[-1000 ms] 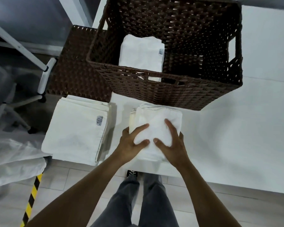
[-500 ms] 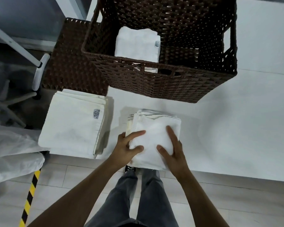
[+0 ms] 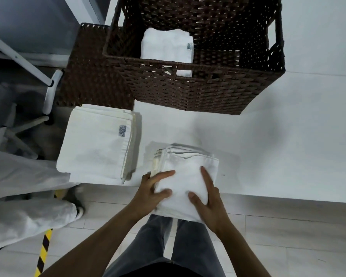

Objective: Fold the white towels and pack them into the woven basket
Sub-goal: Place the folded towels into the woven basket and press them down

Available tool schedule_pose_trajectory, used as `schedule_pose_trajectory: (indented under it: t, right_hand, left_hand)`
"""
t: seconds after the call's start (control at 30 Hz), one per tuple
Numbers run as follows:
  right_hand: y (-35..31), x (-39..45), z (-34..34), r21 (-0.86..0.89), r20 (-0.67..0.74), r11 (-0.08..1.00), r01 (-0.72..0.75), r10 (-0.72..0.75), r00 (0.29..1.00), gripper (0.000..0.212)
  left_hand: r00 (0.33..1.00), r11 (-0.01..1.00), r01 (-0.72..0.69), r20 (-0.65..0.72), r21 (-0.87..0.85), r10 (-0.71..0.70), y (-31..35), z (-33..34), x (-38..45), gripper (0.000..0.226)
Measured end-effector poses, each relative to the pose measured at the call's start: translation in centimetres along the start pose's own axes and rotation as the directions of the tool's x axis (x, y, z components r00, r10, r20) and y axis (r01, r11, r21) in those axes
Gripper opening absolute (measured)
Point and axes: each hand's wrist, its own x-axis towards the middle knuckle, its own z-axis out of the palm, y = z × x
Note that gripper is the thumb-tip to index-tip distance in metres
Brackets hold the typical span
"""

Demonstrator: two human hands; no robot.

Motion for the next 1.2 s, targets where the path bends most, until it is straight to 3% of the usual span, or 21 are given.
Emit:
schedule_pose_trajectory:
  t: [0.13, 0.33, 0.47, 0.73, 1.0, 1.2]
  right_hand:
    - [0.0, -0.3, 0.6, 0.06, -0.077, 0.998, -0.027, 0.031, 0.997, 0.075]
    - [-0.2, -0.8, 0.5, 0.208, -0.044, 0.978, -0.033, 0.043, 0.998, 0.069]
    - [0.2, -2.0, 0.5, 0.174, -0.001, 0.983, -0.058, 0.059, 0.998, 0.068]
    - [-0.4, -0.8, 1.1, 0.193, -0.081, 0.981, -0.007, 0.023, 0.996, 0.07]
    - [-4.7, -1.5, -1.2, 0.104, -0.124, 0.985, 0.137, -0.124, 0.984, 0.07]
    - [-14.2, -1.5, -4.9, 0.082, -0.175, 0.923, 0.376, -0.358, 0.917, 0.069]
  left_hand:
    - [1.0, 1.0, -0.015, -0.018, -0.003, 0.015, 0.2, 0.4, -0.4, 0.052]
    - [0.999, 0.999, -0.049, -0.009, 0.011, 0.049, 0.2, 0.1, -0.6, 0.053]
    - [0.999, 0.999, -0.03, 0.02, -0.033, 0.031, 0.4, 0.2, -1.9, 0.048]
    - [0.999, 0.995, -0.048, -0.021, -0.084, 0.046, 1.1, -0.1, -1.7, 0.047]
    - [0.991, 0.986, -0.129, -0.055, -0.101, 0.124, 3.5, -1.0, -2.6, 0.054]
    - [0.925, 0.934, -0.353, -0.17, -0.056, 0.339, 11.5, -4.3, -4.3, 0.052]
